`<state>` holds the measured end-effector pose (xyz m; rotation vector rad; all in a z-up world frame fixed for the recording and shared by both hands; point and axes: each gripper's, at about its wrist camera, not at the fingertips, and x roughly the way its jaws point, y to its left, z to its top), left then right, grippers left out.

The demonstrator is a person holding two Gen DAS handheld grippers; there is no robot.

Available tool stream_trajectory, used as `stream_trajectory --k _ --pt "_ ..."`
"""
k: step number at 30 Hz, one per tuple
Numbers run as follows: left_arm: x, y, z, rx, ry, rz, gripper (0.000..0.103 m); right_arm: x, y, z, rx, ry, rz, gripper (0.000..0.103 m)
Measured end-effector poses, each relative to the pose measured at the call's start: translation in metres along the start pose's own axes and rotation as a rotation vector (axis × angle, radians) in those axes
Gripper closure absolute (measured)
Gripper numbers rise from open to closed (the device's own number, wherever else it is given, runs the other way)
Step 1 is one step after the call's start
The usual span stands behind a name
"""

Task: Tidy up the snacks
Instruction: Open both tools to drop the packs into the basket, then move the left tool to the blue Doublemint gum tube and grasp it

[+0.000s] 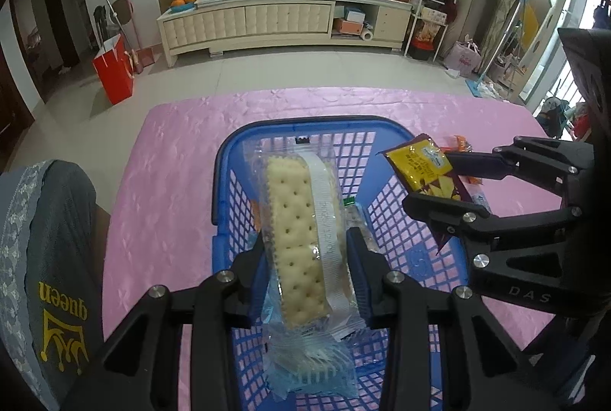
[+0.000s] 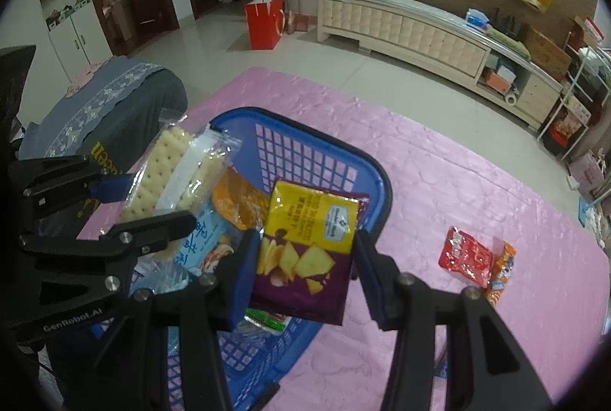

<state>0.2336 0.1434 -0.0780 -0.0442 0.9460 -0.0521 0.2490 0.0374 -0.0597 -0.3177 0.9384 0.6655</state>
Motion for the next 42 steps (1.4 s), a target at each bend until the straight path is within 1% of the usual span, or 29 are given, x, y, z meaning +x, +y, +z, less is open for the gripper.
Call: stream_trajectory --k 5,6,8,9,10,12,13,15,18,22,28,32,38,42 --pt "0.004 0.007 -0.001 -0.006 0.000 0.000 0.066 0.005 0.002 0.001 -0.016 0.009 0.002 0.049" --pt "0.005 0.007 -0.002 -0.008 0.001 0.000 0.063 0.005 0.002 0.001 -0.018 0.008 0.003 0.049" --pt "0.006 0.007 -0.001 -0.007 0.003 0.011 0.051 0.006 0.001 0.001 -0.018 -0.001 0.001 0.048" --pt "0.004 0.006 -0.001 -0.002 -0.006 0.026 0.044 0.008 0.000 0.001 -0.016 0.006 0.006 0.046" --pt "0.002 0.005 -0.001 -0.004 -0.016 0.030 0.042 0.011 -0.001 0.002 -0.014 0.026 0.014 0.041" --pt "-0.001 0.008 -0.002 -0.016 -0.021 0.017 0.041 0.016 0.001 0.003 -0.014 0.047 0.028 0.035" --pt "-0.002 0.008 -0.002 -0.019 -0.019 0.012 0.040 0.014 0.001 0.002 -0.014 0.035 0.017 0.029" --pt "-0.006 0.009 -0.003 -0.015 -0.022 0.016 0.038 0.008 0.000 0.002 -0.014 0.012 -0.011 0.023" --pt "-0.012 0.006 -0.004 -0.013 -0.023 0.028 0.038 -0.002 -0.004 0.000 0.006 -0.005 -0.017 0.022" --pt "-0.024 0.001 -0.005 -0.019 -0.033 0.019 0.038 -0.018 -0.011 -0.005 0.025 -0.022 -0.032 0.022" --pt "-0.045 -0.026 -0.003 0.028 -0.053 0.028 0.038 -0.051 -0.026 -0.016 0.054 -0.063 -0.047 0.022" --pt "-0.054 -0.049 0.000 0.057 -0.057 0.027 0.038 -0.073 -0.042 -0.028 0.061 -0.075 -0.066 0.021" --pt "-0.059 -0.094 0.007 0.117 -0.063 0.012 0.037 -0.104 -0.078 -0.048 0.112 -0.114 -0.087 0.021" --pt "-0.054 -0.131 0.012 0.150 -0.064 -0.007 0.035 -0.113 -0.099 -0.062 0.141 -0.118 -0.109 0.021"
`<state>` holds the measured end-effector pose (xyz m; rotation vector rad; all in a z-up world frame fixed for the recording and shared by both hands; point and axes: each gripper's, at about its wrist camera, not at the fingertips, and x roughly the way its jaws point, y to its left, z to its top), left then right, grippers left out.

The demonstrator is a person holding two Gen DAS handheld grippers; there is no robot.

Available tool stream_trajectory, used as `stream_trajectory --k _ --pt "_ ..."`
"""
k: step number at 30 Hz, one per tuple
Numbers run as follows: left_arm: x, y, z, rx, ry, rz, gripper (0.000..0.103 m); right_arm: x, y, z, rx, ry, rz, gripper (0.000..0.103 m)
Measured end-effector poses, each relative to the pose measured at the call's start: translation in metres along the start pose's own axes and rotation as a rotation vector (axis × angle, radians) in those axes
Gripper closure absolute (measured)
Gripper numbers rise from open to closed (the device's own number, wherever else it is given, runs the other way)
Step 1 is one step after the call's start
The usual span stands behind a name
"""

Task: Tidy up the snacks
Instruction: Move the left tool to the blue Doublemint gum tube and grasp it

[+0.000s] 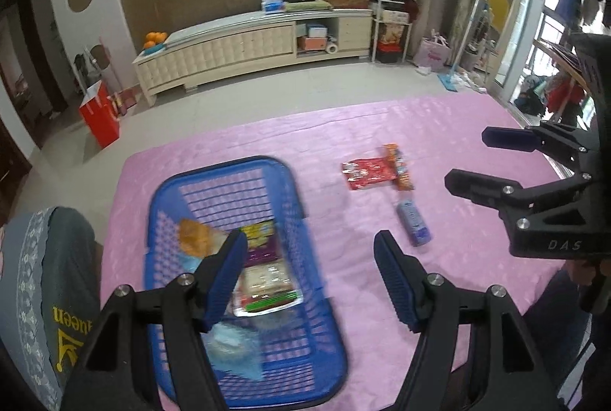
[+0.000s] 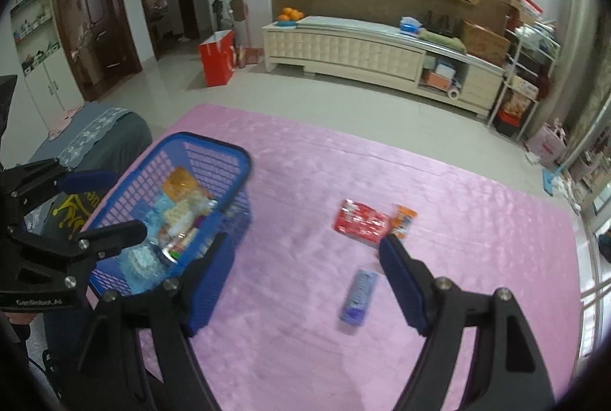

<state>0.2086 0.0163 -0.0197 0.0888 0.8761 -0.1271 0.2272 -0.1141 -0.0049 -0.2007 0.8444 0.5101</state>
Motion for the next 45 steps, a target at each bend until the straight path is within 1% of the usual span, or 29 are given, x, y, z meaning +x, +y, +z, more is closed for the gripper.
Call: stream_trajectory --k 8,15,19,23,30,34,37,39,40,42,44,45 --pt "0.029 -0.056 0.013 0.052 0.037 -0.034 0.035 -0.004 -0.047 -0.025 0.029 0.004 -0.047 0.022" --pt "0.069 -0.096 0.020 0.071 0.093 -0.070 0.035 0.003 -0.088 -0.045 0.098 0.000 -0.043 0.022" --pt "0.092 -0.112 0.023 0.070 0.132 -0.081 0.035 0.017 -0.110 -0.057 0.126 0.029 -0.065 0.022" --pt "0.119 -0.126 0.027 0.061 0.166 -0.069 0.035 0.035 -0.132 -0.071 0.166 0.068 -0.058 0.022" --pt "0.165 -0.137 0.030 0.037 0.227 -0.069 0.035 0.066 -0.158 -0.087 0.234 0.099 -0.043 0.022" --pt "0.196 -0.137 0.025 0.023 0.275 -0.060 0.035 0.084 -0.169 -0.094 0.269 0.105 -0.065 0.022" --pt "0.213 -0.140 0.019 0.025 0.302 -0.067 0.035 0.099 -0.171 -0.099 0.259 0.146 -0.077 0.022" --pt "0.219 -0.143 0.018 0.022 0.312 -0.082 0.035 0.104 -0.170 -0.101 0.241 0.171 -0.107 0.022" --pt "0.222 -0.145 0.018 0.021 0.318 -0.089 0.036 0.104 -0.169 -0.102 0.238 0.172 -0.112 0.022" --pt "0.230 -0.145 0.017 0.016 0.330 -0.082 0.036 0.105 -0.170 -0.103 0.238 0.183 -0.133 0.022" --pt "0.236 -0.146 0.015 0.013 0.344 -0.074 0.036 0.106 -0.171 -0.106 0.233 0.192 -0.135 0.022" --pt "0.238 -0.147 0.013 0.015 0.351 -0.075 0.039 0.106 -0.171 -0.107 0.229 0.195 -0.136 0.022"
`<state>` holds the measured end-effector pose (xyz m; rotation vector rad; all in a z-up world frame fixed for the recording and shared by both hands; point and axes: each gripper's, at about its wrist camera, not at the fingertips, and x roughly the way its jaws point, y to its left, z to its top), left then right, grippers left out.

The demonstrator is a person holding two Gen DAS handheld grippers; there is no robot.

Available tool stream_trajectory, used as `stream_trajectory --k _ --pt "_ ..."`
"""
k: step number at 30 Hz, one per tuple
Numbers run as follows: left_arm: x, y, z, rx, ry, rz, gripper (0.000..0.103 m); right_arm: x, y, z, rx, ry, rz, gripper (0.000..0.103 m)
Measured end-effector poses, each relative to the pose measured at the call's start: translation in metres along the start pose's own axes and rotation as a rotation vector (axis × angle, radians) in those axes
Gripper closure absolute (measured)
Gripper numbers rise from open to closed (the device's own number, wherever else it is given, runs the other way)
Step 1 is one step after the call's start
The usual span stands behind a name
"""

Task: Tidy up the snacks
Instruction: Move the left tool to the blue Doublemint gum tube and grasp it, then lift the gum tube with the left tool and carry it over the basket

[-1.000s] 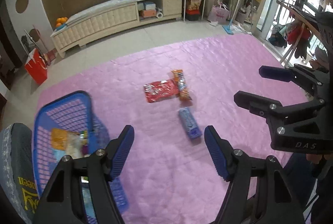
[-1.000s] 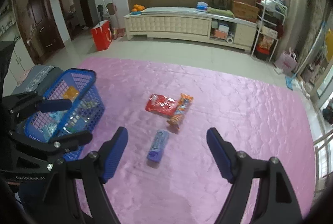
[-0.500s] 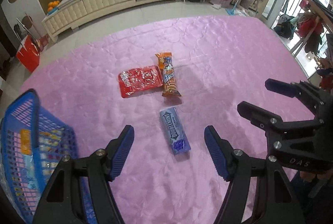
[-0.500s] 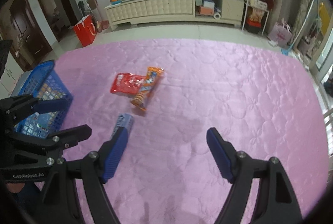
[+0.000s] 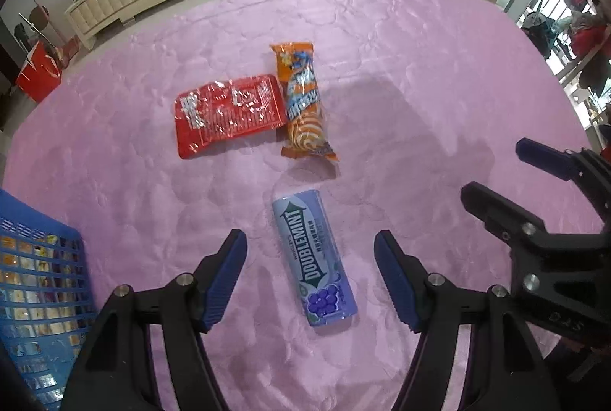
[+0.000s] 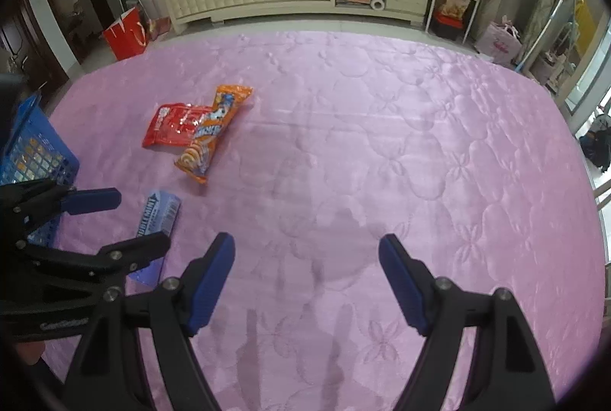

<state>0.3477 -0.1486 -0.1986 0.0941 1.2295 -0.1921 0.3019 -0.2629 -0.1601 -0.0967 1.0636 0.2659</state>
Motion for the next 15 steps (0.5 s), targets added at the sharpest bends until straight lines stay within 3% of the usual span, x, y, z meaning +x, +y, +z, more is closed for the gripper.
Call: stream_trajectory --k 7,13,15 --pt "0.014 0.001 -0.007 -0.002 0.057 -0.011 0.064 0.001 0.004 -0.001 -0.006 0.018 0.016 0.022" --pt "0.012 -0.005 -0.010 0.045 0.058 -0.014 0.069 0.004 0.003 -0.002 0.005 0.026 0.004 0.022" --pt "0.014 -0.009 -0.009 0.051 0.054 -0.022 0.070 0.004 0.002 0.000 0.051 0.024 0.040 0.022"
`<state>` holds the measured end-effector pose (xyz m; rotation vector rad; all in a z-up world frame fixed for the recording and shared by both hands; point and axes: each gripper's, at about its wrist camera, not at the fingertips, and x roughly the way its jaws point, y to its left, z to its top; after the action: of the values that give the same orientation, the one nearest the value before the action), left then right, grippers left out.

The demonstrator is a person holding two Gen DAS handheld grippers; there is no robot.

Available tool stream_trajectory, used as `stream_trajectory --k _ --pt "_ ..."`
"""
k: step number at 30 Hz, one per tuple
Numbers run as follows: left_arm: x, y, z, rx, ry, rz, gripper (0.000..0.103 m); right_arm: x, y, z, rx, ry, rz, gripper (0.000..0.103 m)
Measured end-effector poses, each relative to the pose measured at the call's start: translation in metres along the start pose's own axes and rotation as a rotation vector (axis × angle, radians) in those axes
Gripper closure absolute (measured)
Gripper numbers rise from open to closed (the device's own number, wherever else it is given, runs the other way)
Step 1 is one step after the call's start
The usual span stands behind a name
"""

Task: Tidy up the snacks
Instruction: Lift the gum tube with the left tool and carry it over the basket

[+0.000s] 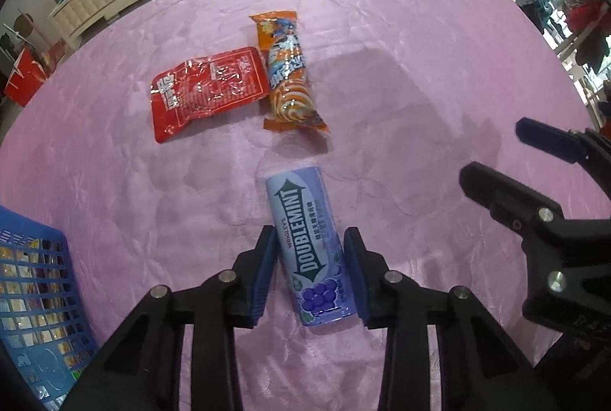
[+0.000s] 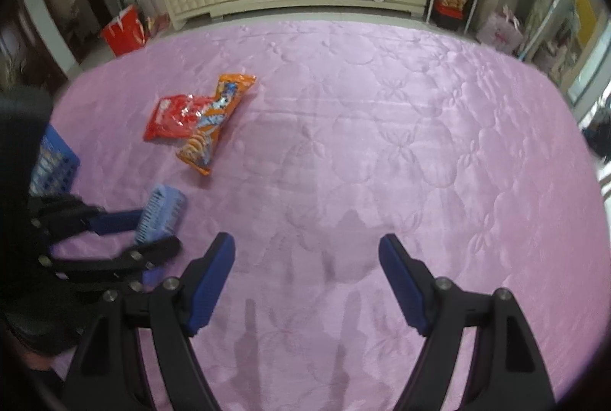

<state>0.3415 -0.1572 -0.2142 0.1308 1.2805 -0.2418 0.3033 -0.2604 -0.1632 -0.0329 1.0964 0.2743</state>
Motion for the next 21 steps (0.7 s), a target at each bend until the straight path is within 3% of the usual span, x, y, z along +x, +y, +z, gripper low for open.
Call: stream_trajectory --k 8,15,21 --pt "-0.024 0.007 -0.008 -0.009 -0.064 -0.018 0.072 -0.002 0.010 0.000 0.010 0.001 0.033 0.022" --pt "-0.096 0.031 -0.017 -0.010 -0.218 0.009 0.072 -0.023 0.026 0.019 -0.014 -0.032 0.050 0.022" --pt "-0.167 0.082 -0.034 -0.110 -0.357 0.050 0.072 -0.028 0.050 0.050 -0.051 -0.075 0.065 0.022"
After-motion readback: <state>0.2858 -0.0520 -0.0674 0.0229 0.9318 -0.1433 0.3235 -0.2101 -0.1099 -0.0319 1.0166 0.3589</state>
